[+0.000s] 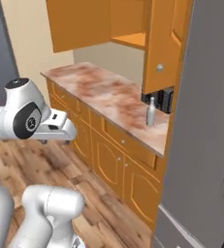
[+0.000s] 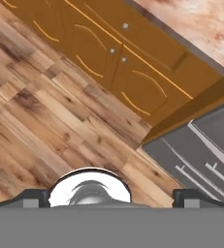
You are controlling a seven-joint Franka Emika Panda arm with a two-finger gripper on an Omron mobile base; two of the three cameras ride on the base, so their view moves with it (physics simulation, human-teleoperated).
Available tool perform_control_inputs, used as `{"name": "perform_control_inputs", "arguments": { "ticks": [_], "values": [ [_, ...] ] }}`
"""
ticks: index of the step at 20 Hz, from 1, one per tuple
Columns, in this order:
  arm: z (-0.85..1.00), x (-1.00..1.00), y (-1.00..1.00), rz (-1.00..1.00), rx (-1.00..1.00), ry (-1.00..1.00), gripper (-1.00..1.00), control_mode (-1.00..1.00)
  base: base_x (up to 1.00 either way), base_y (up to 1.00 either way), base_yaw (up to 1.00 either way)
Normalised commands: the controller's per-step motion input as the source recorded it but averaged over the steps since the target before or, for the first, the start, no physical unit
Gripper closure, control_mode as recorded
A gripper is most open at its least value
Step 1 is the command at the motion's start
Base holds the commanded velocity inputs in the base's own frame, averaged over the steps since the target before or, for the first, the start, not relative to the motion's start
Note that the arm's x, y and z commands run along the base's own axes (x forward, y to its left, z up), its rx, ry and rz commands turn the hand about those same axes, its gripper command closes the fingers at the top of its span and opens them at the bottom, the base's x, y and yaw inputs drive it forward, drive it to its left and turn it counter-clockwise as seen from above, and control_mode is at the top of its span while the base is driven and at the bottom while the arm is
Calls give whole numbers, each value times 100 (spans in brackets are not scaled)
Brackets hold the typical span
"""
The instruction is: Sort all alcoholic drinks to one cabinet, and non-alcoholic drinks to the other.
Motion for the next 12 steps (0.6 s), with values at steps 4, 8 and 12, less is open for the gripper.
{"name": "perform_control_inputs", "arguments": {
  "ticks": [4, 8, 12],
  "values": [
    [0, 0, 0, 0, 0, 0, -100, 100, 65, 68, -48],
    [0, 0, 0, 0, 0, 0, -100, 100, 55, 70, -43],
    [0, 0, 0, 0, 0, 0, -100, 100, 30, 39, -46]
  ]
}}
